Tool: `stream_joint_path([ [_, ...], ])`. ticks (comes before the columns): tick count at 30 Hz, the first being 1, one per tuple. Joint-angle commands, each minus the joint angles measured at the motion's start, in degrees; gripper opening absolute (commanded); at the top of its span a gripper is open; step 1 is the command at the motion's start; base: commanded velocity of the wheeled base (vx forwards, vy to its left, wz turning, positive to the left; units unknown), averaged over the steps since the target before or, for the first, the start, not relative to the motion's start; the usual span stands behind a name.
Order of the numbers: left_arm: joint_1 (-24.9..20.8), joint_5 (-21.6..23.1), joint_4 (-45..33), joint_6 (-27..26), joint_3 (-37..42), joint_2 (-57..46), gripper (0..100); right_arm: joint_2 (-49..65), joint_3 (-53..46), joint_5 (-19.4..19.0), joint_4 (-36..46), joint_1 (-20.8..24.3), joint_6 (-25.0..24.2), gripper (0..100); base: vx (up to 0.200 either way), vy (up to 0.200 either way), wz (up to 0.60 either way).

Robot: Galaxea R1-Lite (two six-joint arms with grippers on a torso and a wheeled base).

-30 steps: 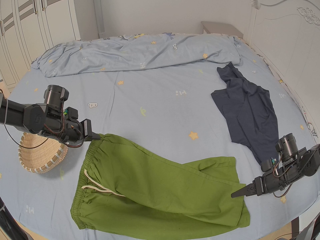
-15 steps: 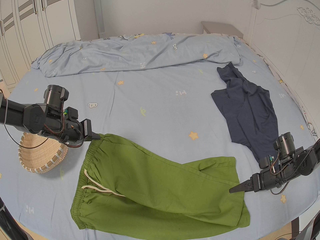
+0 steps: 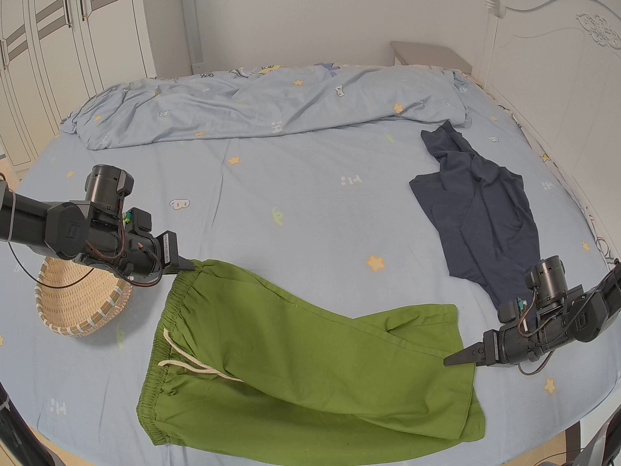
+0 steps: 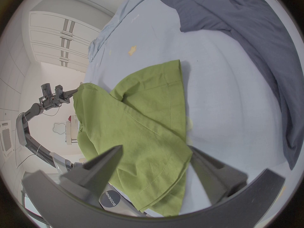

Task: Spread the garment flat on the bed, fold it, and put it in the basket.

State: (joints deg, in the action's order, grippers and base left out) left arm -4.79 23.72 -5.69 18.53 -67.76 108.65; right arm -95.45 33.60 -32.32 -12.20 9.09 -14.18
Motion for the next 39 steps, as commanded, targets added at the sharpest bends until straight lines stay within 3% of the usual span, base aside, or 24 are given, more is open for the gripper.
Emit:
stream_joint_path([
  [1,0.0,0.0,0.0,0.0,0.0,0.0,0,-1.1,-0.5,0.0,0.0,0.0,0.3,0,0.000,0.000,0.00],
  [18,0.0,0.0,0.0,0.0,0.1,0.1,0,-0.7,-1.0,0.2,0.0,-1.4,0.6,0,0.000,0.000,0.00],
  [39,0.1,0.0,0.0,0.0,0.2,-0.4,0,7.4,-1.3,4.3,0.3,-2.1,2.0,0,0.000,0.000,0.00],
])
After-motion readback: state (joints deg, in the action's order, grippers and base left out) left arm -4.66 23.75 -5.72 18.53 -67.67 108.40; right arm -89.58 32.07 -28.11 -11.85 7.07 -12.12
